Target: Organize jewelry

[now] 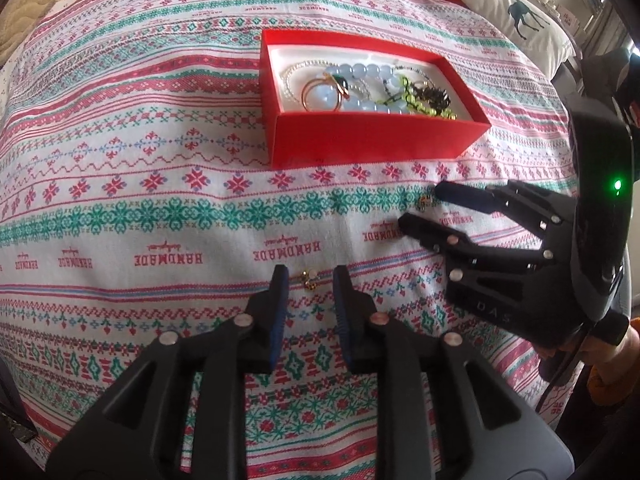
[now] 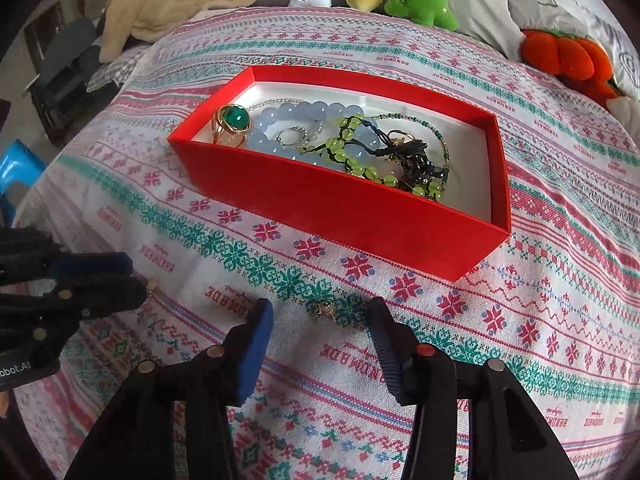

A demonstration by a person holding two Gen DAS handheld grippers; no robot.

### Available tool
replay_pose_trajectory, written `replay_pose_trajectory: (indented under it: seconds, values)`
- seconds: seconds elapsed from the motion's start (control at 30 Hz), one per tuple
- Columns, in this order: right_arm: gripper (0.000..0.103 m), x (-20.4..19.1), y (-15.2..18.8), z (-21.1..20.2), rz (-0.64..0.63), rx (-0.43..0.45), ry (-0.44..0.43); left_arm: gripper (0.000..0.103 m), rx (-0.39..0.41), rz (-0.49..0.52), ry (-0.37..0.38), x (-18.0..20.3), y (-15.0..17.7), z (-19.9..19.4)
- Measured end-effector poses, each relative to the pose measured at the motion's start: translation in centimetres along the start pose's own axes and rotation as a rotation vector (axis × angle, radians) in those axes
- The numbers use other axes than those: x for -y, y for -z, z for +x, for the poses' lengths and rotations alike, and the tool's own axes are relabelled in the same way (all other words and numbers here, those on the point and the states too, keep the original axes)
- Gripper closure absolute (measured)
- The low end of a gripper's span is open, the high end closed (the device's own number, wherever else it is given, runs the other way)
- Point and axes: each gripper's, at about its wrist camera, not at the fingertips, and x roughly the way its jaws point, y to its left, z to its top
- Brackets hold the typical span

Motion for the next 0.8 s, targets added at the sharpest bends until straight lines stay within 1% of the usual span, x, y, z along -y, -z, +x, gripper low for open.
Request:
replay_pose_trajectory:
  seconds: [0.03,0.1,0.2,0.27,0.4,0.47,0.53,0.57,0.63,0.7,0.8]
  values:
    - [0.068,0.0,0.0,0.0,-0.004,0.003,0.000,0.074,-0.003,0.009,-0.003,0.1,0.2,0.1]
    - [0.082,0.4,0.1,-0.1,-0.002,0.006,-0.002,0.068,-0.004,0.022,-0.009,0.2,0.5,0.3]
    - [0.093,0.8,0.1,0.0,0.003,0.011,-0.009,0.067,-0.006,0.043,-0.008,0.6,1.0,0.7]
    - [0.096,1.0,0.1,-0.2,0.002,0.011,-0.015,0.067,-0.008,0.055,0.008,0.7,1.1,0.8]
    - [0.096,1.2,0.5,-0.7,-0.002,0.010,-0.027,0.067,-0.007,0.068,0.017,0.8,1.2,1.1]
    - [0.096,1.1,0.5,-0.9,-0.005,0.011,-0.032,0.069,-0.003,0.068,0.013,0.9,1.1,1.3]
    - [0.096,1.2,0.6,-1.2,-0.003,0.012,-0.038,0.076,0.005,0.075,-0.005,0.9,1.0,1.5]
    - [0.096,1.2,0.7,-1.4,-0.002,0.015,-0.042,0.078,0.009,0.075,-0.010,1.1,0.9,1.7]
    - [0.096,1.4,0.7,-1.8,0.000,0.021,-0.045,0.087,0.013,0.068,-0.024,1.3,0.5,2.0]
    - [0.096,1.6,0.7,-2.1,0.007,0.028,-0.048,0.094,0.011,0.057,-0.037,1.2,0.3,2.2]
    - [0.096,2.0,0.7,-2.6,0.027,0.035,-0.061,0.096,0.004,0.052,-0.049,1.2,0.0,2.3]
